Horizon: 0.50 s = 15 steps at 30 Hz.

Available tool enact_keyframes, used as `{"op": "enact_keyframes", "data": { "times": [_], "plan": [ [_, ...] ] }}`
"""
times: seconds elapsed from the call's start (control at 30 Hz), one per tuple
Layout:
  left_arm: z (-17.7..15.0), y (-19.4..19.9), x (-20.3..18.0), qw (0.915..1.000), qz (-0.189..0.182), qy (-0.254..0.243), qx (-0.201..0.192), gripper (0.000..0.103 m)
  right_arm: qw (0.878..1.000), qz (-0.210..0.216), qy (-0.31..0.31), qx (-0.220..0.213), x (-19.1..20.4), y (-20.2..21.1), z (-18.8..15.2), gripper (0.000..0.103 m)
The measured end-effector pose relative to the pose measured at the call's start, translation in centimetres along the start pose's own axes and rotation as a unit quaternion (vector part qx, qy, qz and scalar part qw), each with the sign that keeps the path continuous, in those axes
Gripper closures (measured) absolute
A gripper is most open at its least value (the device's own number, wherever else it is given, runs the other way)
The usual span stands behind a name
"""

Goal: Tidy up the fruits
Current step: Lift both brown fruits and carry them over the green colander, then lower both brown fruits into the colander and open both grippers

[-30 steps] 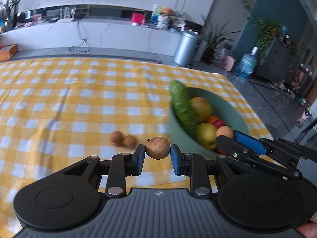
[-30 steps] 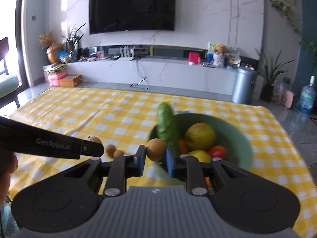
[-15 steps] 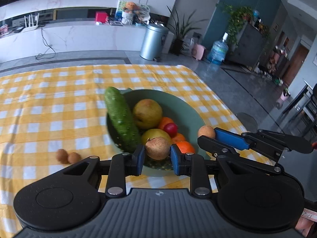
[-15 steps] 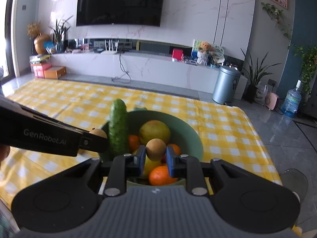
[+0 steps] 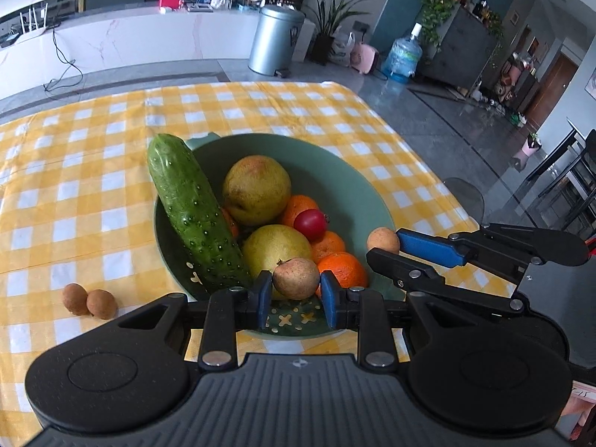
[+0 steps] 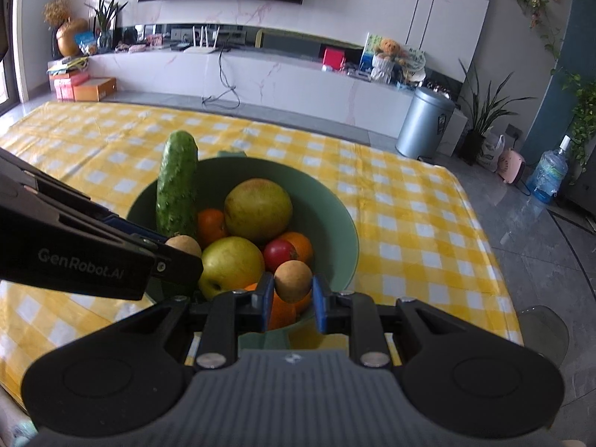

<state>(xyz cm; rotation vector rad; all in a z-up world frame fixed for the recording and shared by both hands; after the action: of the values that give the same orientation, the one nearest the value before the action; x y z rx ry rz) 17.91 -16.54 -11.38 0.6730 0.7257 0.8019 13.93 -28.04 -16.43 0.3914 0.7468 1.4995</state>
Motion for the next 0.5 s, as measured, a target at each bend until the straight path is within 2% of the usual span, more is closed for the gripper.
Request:
{"op": "enact_keyframes", "data": {
  "times": [0.5],
  "plan": [
    [-0.8,-1.6,0.9,0.9996,0.001,0.010,0.027,0.072,1.000,0.013,0.013,0.023,0.5,-1.7,-0.4,0.084]
  ]
}}
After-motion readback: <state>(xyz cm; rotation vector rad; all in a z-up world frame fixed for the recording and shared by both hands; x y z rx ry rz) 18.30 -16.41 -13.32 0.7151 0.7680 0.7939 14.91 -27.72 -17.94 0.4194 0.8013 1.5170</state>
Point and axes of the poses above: each gripper's, at about its wrist camera, not at the fingertips, and y roughly against the way its jaws point, x to its left, z to its top, the point moved 7 cm from there along -y, roughly the way its jaws point, and after that the axes turned 4 degrees about y, right-handed, at the moved point
